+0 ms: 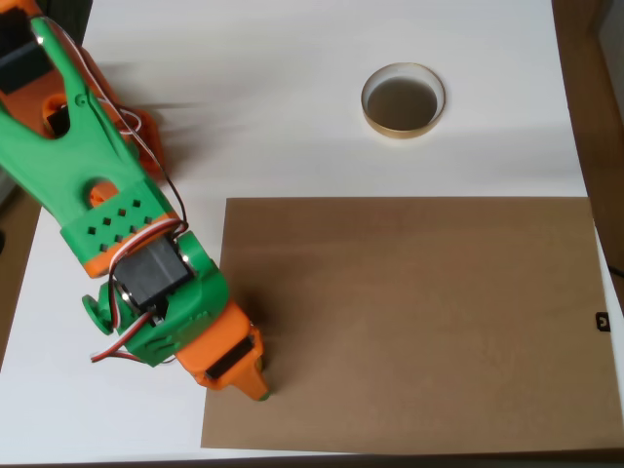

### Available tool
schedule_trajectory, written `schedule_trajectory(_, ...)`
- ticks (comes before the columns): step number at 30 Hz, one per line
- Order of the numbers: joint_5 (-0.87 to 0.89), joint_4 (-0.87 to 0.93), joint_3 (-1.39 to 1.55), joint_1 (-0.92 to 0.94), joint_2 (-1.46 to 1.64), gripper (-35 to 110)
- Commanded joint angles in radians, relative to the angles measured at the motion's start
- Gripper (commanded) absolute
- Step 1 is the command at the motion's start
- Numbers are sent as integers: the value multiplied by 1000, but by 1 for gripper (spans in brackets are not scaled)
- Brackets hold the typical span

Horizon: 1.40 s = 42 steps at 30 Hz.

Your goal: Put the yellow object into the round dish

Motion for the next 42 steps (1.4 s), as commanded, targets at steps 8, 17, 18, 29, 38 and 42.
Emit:
schedule_trajectory(8,2,0,-63,-17,6,22)
schedule_trajectory(17,14,-21,-61,-29,-17,18)
schedule_trajectory(18,14,-25,-61,-29,-18,16)
schedule_trajectory(29,20,-35,-60,-15,-5,0)
schedule_trajectory(38,-3,6,-9,-80,221,0)
schedule_trajectory(42,-51,25,43,-179,356,0)
